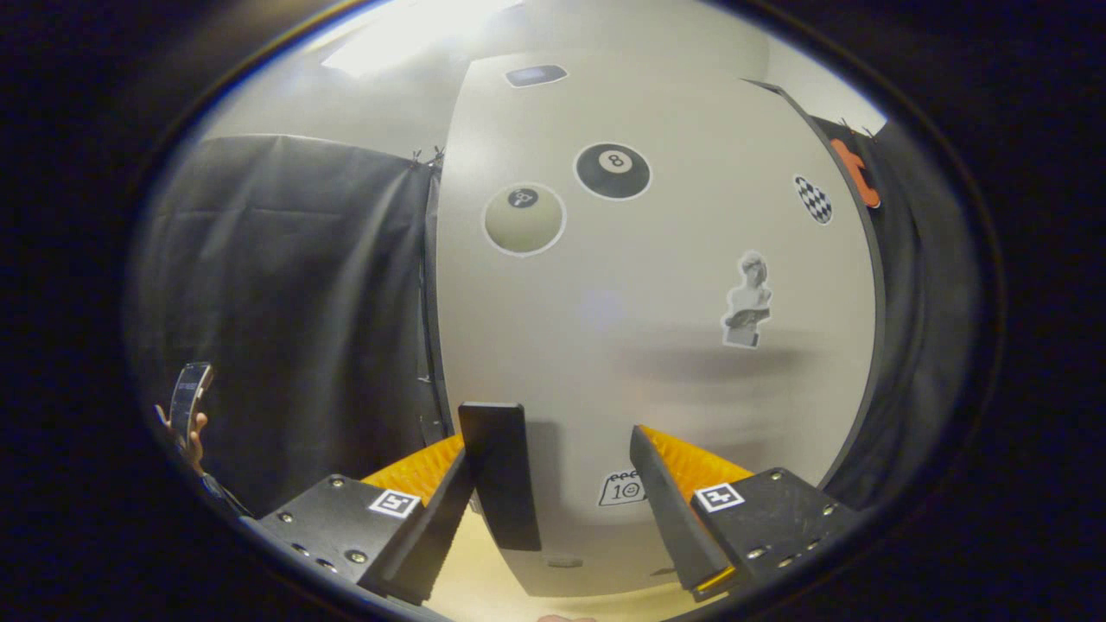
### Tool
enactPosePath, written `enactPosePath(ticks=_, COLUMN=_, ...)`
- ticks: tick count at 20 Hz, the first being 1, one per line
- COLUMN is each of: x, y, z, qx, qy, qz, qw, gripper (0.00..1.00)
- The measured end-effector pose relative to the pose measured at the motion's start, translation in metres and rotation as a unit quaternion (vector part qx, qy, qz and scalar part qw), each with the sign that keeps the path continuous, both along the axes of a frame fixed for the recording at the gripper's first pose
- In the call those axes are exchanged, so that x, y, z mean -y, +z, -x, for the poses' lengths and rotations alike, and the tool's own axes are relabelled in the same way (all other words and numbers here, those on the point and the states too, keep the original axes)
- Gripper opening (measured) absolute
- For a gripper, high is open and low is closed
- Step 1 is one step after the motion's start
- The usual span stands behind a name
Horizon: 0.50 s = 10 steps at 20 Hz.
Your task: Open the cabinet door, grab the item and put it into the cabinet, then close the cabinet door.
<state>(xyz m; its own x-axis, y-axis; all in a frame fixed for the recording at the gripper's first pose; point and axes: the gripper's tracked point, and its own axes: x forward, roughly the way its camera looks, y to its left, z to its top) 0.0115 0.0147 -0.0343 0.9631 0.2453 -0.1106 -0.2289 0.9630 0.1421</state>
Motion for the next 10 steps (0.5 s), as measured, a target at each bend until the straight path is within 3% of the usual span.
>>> enactPosePath(ticks=10, x=-0.0025, y=0.0014, z=0.0058, qx=0.007, qy=-0.011, qz=-0.001, qw=1.000, gripper=1.00)
